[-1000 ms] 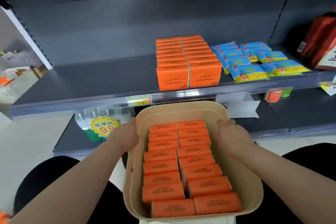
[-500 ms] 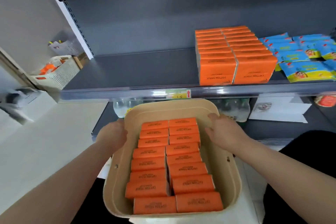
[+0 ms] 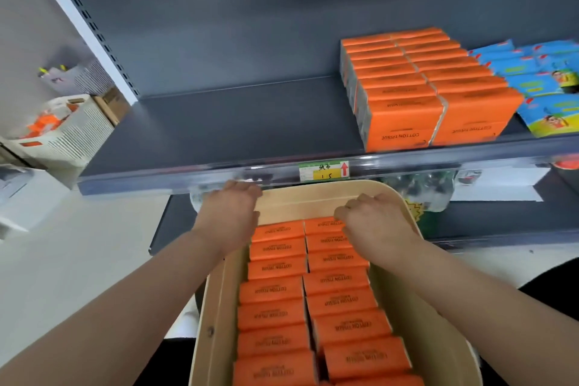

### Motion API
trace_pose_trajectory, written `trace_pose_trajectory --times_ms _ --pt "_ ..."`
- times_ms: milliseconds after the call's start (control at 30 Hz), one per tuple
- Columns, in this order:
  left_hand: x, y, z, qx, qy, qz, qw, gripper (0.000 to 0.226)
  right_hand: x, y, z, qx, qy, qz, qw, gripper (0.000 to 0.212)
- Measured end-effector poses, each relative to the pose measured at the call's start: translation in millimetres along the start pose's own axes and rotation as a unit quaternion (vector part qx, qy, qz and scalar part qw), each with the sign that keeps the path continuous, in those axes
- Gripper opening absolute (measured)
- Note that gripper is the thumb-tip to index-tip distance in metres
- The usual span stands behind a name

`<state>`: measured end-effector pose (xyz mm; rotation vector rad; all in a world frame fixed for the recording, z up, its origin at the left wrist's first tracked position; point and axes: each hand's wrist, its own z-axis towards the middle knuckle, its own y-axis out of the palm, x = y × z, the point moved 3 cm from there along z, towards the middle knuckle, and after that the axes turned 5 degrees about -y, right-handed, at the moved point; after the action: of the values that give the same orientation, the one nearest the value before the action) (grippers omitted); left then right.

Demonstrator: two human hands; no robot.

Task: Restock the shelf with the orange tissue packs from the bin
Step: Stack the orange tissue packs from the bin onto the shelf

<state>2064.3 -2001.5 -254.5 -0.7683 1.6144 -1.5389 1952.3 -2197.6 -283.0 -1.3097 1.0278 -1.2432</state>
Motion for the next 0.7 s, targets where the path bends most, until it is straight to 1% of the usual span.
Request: trace_pose_trajectory --times_ms 67,200,300,400,467,533,600,700 --pt "2 7 2 -0.029 0.024 -0.003 0.999 0.037 -3 5 6 0.004 0.005 0.009 1.0 0.025" --pt "-2 11 -2 -0.069 0.042 -0.009 0.997 0.038 -2 13 8 -0.01 0.043 0.039 0.998 0.03" --pt "-5 16 -12 -0.084 0.05 0.004 0.995 0.035 -7 15 3 -0.021 0.068 0.054 0.996 0.029" --pt "-8 20 -26 -0.095 0.06 0.007 0.994 0.034 -30 16 -4 -0.034 0.07 0.064 0.995 0.028" --pt "-6 23 -33 -0.081 0.079 0.024 0.993 0.032 -43 16 -9 -0.051 0.055 0.057 0.996 0.029" --pt "-4 23 -35 -0.049 0.088 0.029 0.995 0.031 -43 12 -10 -0.052 0.058 0.052 0.996 0.029" --pt "1 27 -33 -0.034 0.08 0.005 0.996 0.031 -35 7 -8 -0.048 0.062 0.047 0.996 0.029" --pt "7 40 -40 -0.038 0.064 -0.034 0.997 0.032 -32 9 -8 -0.056 0.06 0.04 0.996 0.031"
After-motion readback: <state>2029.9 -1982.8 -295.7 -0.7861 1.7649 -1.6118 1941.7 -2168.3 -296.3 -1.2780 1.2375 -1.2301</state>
